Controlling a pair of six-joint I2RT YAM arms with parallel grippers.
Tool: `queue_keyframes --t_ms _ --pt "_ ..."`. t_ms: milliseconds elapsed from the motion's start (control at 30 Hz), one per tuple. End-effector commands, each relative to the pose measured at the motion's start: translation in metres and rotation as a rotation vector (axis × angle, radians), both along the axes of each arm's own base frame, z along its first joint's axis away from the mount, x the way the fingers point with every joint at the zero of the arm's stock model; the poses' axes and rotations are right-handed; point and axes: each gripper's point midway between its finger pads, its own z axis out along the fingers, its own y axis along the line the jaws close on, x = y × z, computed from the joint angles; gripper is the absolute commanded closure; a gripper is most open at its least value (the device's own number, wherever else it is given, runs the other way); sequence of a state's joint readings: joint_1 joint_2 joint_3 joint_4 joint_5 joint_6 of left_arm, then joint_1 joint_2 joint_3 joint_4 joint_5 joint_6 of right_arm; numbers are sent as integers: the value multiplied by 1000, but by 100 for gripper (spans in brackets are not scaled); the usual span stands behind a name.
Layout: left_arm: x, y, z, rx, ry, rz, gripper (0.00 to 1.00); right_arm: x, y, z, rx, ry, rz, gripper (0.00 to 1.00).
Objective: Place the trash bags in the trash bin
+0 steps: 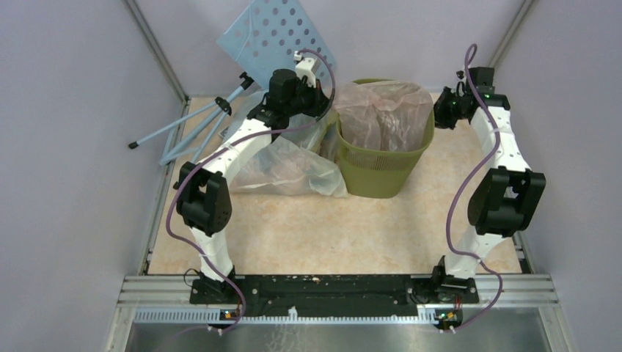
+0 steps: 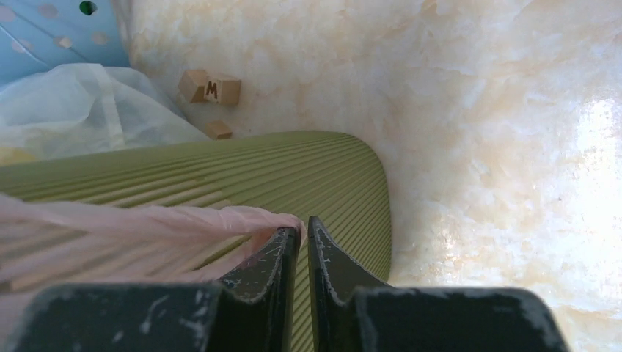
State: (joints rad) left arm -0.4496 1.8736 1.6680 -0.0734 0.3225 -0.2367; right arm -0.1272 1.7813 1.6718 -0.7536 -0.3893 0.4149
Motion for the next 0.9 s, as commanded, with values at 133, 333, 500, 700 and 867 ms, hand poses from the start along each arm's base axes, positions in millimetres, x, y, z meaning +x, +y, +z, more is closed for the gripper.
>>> queue_keyframes --t_ms 133,333,500,700,867 --pt "-2 -2 -28 -18 86 -13 100 -16 1 27 -8 -122 5 90" --pt "12 -17 -8 -76 48 -45 100 -23 4 15 2 -107 15 92" --pt "40 -26 30 -137 -29 -17 100 -26 4 25 -2 -130 20 93" --pt "56 -38 19 -174 23 -13 100 -26 5 27 -3 -139 26 93" --pt "57 -34 -27 -120 111 20 100 -25 5 28 -5 -138 29 94"
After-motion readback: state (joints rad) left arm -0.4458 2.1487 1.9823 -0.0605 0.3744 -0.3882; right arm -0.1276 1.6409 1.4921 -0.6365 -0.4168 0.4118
